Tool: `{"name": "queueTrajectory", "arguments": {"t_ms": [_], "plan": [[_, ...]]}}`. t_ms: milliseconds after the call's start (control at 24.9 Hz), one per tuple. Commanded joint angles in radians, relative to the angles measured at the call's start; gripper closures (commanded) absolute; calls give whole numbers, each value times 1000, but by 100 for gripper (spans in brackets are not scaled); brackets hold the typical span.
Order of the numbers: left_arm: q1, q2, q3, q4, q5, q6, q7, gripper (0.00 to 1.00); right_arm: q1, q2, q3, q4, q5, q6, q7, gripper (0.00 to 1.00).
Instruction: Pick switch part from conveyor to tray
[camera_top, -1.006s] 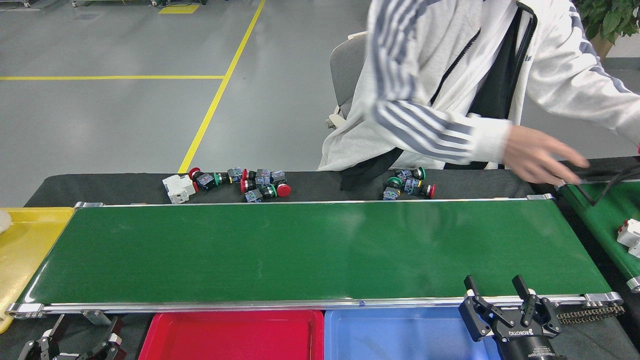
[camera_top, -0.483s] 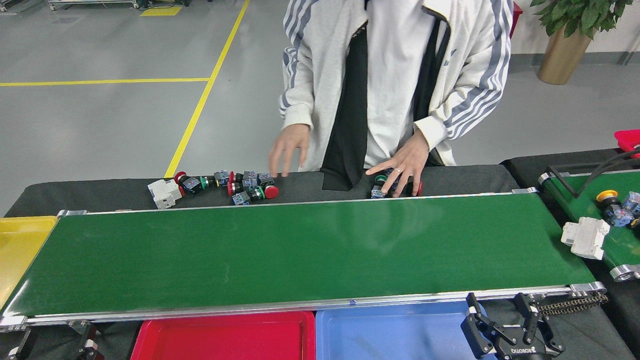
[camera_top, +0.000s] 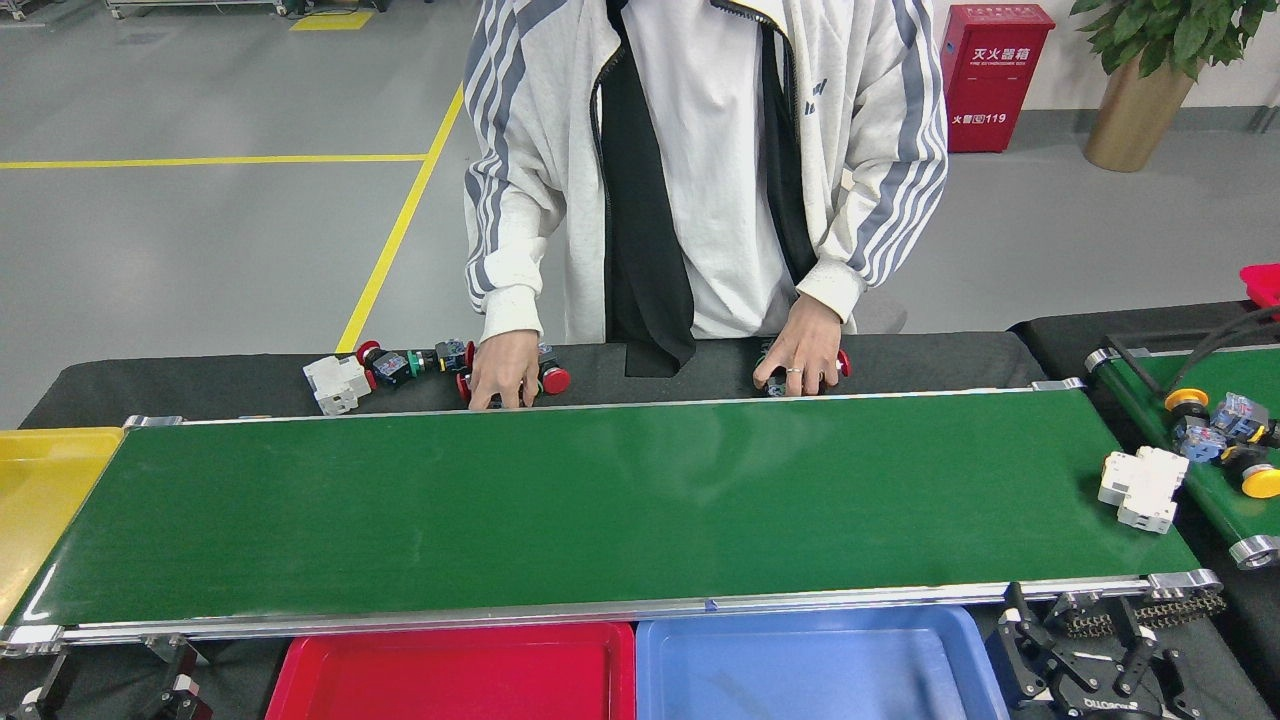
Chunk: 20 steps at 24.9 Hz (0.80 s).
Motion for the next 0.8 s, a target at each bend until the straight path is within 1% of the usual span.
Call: {"name": "queueTrajectory", "arguments": {"t_ms": [0,121,282,523,644,764], "plan": [[-7,5,2,-14,1,-1,8,0,-13,-19,-23,9,-3,2,4,2],[-8,4,2,-20,-1,-1,8,0,-45,-22,-35,33,-3,1,10,2],[-16,-1,0,-20,-1,-1,8,0,-100,-23,-38,66,-5,4,90,2],[-21,5,-7,-22,-2,-3,8,0,-179,-20,-38,87,-11,10,162,2],[-22,2,-35,-23,-5,-1,8,0,-226,-23,-33,127,-3,10,174,3],[-24,2,-44,-26,-5,-1,8,0,-251,-27,-29,162,6,11,182,3]]}}
